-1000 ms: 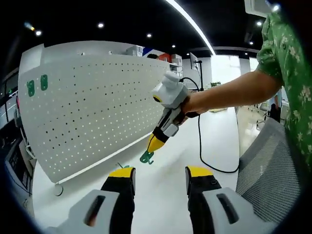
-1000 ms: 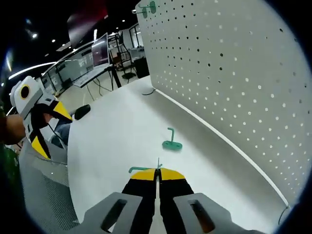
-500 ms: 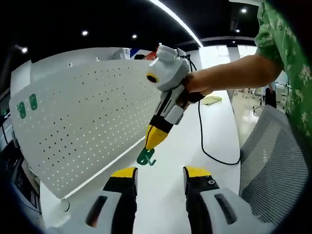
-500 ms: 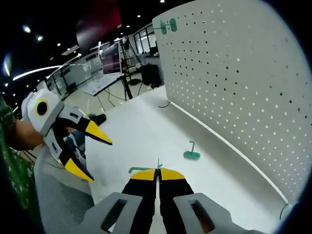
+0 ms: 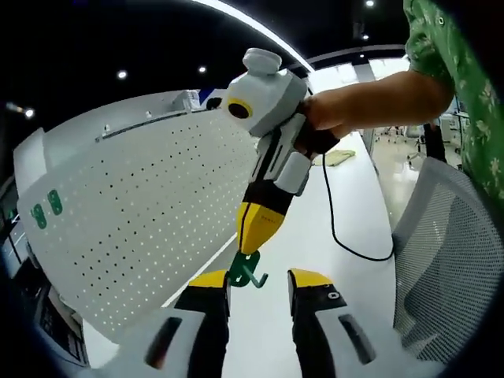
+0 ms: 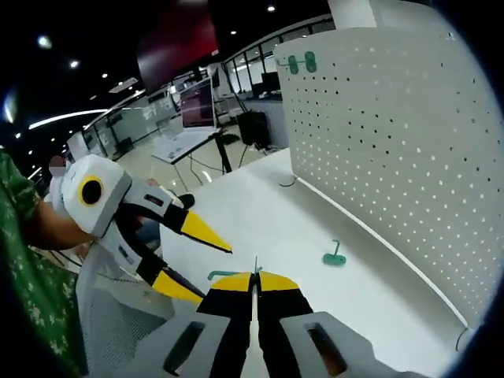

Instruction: Insert the hook assembly into the mounting plate slot until the hook locks in place.

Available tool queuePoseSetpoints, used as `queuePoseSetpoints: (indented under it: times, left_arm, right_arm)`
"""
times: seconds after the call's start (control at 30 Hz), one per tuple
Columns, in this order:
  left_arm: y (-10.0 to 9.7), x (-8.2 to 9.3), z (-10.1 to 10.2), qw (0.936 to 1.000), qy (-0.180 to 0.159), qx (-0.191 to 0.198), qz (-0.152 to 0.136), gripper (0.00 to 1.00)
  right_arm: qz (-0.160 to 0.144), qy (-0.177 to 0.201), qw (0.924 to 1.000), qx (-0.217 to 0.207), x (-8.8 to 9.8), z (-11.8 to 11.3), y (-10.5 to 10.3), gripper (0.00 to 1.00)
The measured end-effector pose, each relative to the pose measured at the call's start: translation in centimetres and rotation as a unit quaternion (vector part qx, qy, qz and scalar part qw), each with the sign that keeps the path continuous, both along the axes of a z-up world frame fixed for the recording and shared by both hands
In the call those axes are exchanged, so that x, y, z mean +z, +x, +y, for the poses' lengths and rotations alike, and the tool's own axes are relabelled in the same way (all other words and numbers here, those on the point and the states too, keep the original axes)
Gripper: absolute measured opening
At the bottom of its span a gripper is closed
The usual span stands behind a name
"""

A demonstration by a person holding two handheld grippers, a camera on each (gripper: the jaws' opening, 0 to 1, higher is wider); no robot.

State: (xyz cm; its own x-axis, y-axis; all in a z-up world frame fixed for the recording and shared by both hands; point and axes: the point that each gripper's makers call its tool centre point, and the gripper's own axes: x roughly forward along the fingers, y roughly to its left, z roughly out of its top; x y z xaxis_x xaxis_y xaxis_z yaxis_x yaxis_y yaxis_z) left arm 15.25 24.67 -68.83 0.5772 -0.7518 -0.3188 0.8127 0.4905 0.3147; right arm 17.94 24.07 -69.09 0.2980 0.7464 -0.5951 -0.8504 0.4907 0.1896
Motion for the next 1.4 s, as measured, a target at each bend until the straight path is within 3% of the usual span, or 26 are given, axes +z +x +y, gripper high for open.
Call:
queuePoseSetpoints:
  times: [0.43,0.67,1.4]
  left_arm:
    - [-0.5,0.6,-0.6,0.9975,0.038,-0.003,-0.06,0.17]
    - [-0.8,0.8,-0.9,0.992,0.072,-0.002,-0.103,0.13]
    - [-1.8,1.2,-1.0,0.9901,0.082,-0.011,-0.113,0.04]
  right_arm:
    - [0.014,0.021,0.9997,-0.005,1.1,0.2,-1.5,0.0]
    - [0.027,0.035,0.999,-0.009,1.6,0.3,-2.1,0.0]
    - [0.036,0.035,0.9987,-0.01,1.6,0.0,-3.4,0.01]
